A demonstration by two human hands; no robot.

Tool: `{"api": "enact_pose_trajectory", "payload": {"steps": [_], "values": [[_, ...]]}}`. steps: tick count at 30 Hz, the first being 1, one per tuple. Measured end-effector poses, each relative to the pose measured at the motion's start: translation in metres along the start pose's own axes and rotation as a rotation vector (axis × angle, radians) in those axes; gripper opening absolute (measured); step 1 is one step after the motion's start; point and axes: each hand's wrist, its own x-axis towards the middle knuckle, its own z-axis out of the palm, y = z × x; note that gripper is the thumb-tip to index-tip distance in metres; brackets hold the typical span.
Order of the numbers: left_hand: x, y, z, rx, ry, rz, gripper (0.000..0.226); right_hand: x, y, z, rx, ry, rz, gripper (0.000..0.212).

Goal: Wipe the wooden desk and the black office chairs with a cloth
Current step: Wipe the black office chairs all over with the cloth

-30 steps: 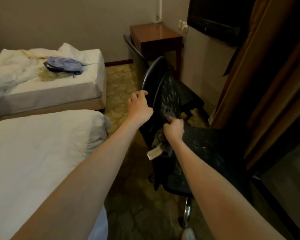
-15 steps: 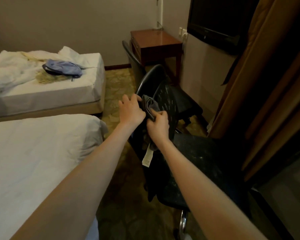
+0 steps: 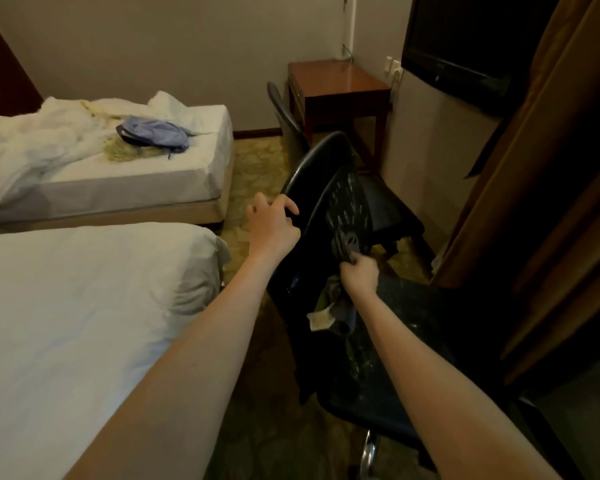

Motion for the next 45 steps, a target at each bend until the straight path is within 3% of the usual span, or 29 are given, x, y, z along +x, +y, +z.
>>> {"api": "enact_pose_trajectory", "payload": {"steps": [4, 10, 15, 17, 19, 24, 26, 28, 31, 36, 41, 43, 45], "values": [[0.0, -0.002, 0.002, -0.012, 0.006, -0.016, 0.023, -0.024, -0.047, 0.011, -0.088, 0.108, -0.319, 0.042], [-0.001, -0.006, 0.0, -0.04, 0.028, -0.023, 0.03, -0.059, -0.035, 0.024, -0.578, -0.088, -0.541, 0.046], [0.001, -0.004, -0.002, -0.036, 0.015, -0.001, 0.033, -0.092, 0.007, -0.002, -0.804, -0.316, -0.839, 0.036], [-0.002, -0.004, -0.002, -0.04, -0.005, 0.0, 0.031, -0.1, 0.025, -0.015, -0.913, -0.413, -0.82, 0.041], [-0.004, -0.003, -0.001, -0.022, -0.008, 0.018, 0.03, -0.102, 0.036, -0.027, -0.881, -0.323, -0.755, 0.042], [-0.004, -0.005, -0.001, -0.045, -0.02, 0.022, 0.026, -0.084, 0.003, -0.036, -0.202, 0.123, -0.364, 0.042], [-0.004, -0.005, -0.001, -0.056, -0.005, 0.027, 0.026, -0.073, -0.019, -0.024, -0.165, 0.182, -0.313, 0.044], [-0.004, -0.005, 0.0, -0.049, 0.012, 0.035, 0.026, -0.066, -0.038, -0.001, -0.28, 0.14, -0.327, 0.047], [-0.003, -0.01, 0.002, -0.006, 0.024, 0.044, 0.025, -0.062, -0.048, 0.031, -0.7, 0.032, -0.458, 0.044], [-0.003, -0.01, 0.004, -0.057, 0.0, 0.018, 0.028, -0.06, -0.06, 0.009, -1.13, -0.047, -0.727, 0.036], [-0.001, -0.013, 0.002, -0.087, -0.006, 0.002, 0.026, -0.094, -0.031, -0.002, -1.022, -0.311, -0.881, 0.036], [-0.001, -0.01, 0.001, -0.16, 0.002, -0.039, 0.026, -0.098, -0.014, -0.013, -0.916, -0.384, -0.83, 0.044], [-0.002, -0.005, -0.002, -0.273, 0.058, -0.068, 0.03, -0.092, -0.005, -0.024, -0.784, -0.325, -0.743, 0.047]]}}
